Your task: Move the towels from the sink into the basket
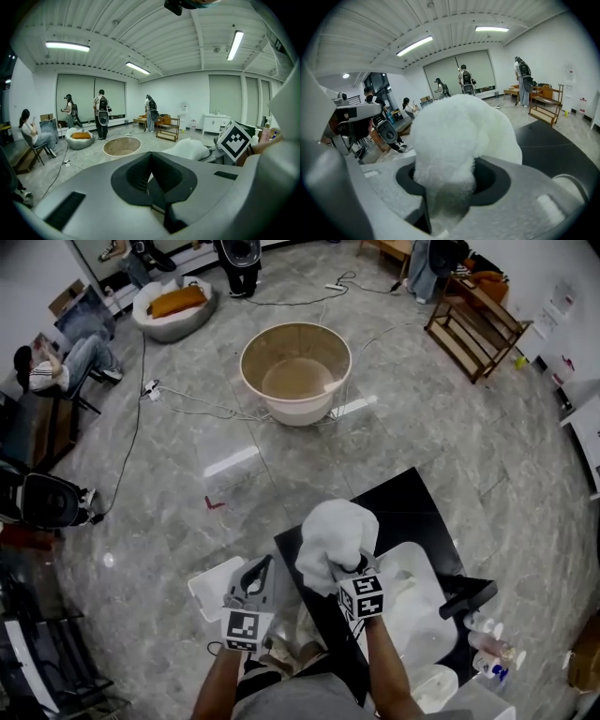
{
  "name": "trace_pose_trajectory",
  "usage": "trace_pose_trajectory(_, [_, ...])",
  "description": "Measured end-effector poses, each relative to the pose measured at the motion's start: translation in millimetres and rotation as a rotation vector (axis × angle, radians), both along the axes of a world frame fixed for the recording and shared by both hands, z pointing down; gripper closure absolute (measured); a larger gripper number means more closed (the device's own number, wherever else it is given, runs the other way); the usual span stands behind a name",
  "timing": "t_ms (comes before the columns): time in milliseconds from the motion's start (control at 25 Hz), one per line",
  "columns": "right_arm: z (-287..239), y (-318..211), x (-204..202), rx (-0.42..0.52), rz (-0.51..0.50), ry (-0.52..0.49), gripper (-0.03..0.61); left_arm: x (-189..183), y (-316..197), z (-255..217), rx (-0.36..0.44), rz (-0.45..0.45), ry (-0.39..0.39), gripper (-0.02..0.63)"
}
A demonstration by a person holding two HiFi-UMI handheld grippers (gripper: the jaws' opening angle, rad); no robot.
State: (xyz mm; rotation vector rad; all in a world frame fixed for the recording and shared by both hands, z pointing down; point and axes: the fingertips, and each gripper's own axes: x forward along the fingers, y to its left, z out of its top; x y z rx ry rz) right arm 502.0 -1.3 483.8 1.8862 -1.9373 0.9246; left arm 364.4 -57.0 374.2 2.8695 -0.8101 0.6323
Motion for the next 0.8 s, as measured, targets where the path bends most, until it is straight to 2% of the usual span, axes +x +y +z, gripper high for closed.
trace_pose_trajectory(440, [-91, -1, -49, 0.168, -0.036, 0.054, 0.374, -72, 11, -56, 0.097, -0.097, 0.037, 0.604])
trace_pose_trajectory(800, [-175, -15, -126, 0.320, -0.133, 0.080, 0.374, -166, 21, -97, 0.165, -0.223, 0.066, 0.604])
